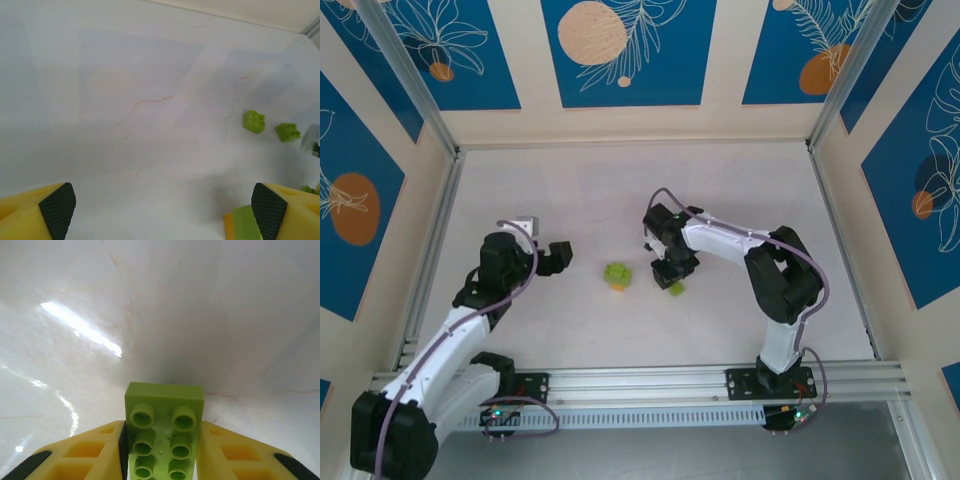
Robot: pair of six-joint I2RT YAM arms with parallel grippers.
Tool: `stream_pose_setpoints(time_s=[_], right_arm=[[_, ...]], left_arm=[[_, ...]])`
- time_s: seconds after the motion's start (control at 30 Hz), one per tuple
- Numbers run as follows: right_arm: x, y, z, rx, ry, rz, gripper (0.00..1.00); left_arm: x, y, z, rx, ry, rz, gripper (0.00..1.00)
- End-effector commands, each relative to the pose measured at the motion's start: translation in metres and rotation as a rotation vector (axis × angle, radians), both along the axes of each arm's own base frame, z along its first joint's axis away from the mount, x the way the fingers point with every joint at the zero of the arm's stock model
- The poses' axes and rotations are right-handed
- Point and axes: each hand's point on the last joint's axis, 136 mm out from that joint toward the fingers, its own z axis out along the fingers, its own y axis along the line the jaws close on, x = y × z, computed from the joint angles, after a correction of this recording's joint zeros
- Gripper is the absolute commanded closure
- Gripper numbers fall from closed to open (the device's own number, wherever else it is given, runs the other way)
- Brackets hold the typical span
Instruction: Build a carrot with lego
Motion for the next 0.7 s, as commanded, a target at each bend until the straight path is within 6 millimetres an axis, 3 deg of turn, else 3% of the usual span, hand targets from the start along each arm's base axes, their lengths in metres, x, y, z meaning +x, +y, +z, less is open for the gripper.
stream_pose_setpoints(time_s=[0.0,0.2,0.43,0.67], right_arm=[[0.001,0.005,0.031,0.039,-0.003,0.026,0.63],[0.02,0.003,0.053,0.066,-0.044,0.014,0.63],[0.041,0.003,0.08,0.093,-0.101,-0.008,0.63],[0.049,0.008,0.093,0.114,-0.131,-0.001,0.63]], left_arm=[[-0.016,-0.013,0.001,0.02,-0.048,-0.081,0.08],[-0.039,-0.026,-0.011,0.029,-0.018,-0.15,0.1],[-0.042,-0.049,-0.037,0.113,0.117,-0.225,0.12],[-0.062,-0.051,-0.067,0.086,0.28,-0.209,0.13]])
